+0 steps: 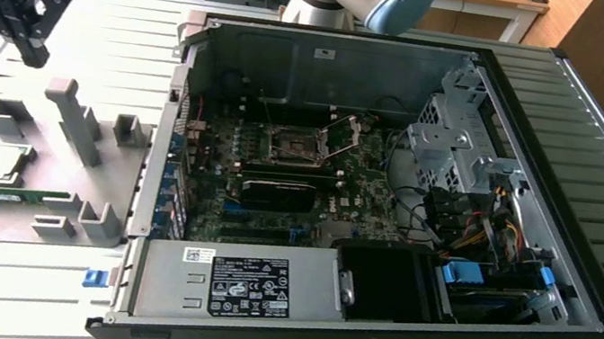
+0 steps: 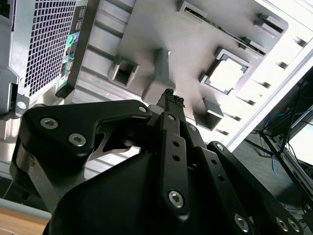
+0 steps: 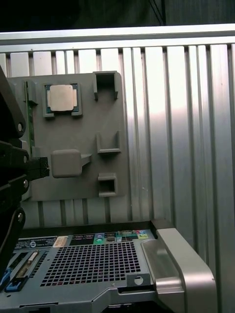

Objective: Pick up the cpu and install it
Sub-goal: 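Reach for the cpu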

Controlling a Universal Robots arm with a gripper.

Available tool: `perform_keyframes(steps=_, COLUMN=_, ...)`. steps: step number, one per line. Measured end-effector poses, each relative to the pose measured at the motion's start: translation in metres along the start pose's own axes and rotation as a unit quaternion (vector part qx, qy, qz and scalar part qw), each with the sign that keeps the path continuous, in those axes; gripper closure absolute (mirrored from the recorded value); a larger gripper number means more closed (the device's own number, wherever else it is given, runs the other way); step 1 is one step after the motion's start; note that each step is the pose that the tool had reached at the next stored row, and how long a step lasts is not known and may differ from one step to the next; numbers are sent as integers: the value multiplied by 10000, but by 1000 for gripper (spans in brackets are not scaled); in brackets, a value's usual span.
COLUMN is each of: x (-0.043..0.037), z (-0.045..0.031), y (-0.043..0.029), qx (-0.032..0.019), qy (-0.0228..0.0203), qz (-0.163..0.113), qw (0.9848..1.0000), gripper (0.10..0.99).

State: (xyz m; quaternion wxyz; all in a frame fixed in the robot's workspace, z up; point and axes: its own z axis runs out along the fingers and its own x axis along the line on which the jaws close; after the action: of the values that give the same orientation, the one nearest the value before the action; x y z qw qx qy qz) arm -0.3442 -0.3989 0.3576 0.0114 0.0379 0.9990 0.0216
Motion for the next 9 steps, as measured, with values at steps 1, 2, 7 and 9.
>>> perform_keyframes(steps=1, x=4, z=1, y=0, qx=0, qy=1, qz=0, qw=10000, gripper=980)
perform_keyframes(steps=2, x=8, z=3, y=-1, qx=0, qy=1, qz=0, qw=10000, gripper=980)
perform_keyframes(steps=7, x=32, z=12, y=-3, qx=0, qy=3, qz=0, qw=10000, gripper=980)
perform_keyframes(steps=9, x=40, z=16, y=-4, qx=0, qy=3, qz=0, qw=10000, gripper=980)
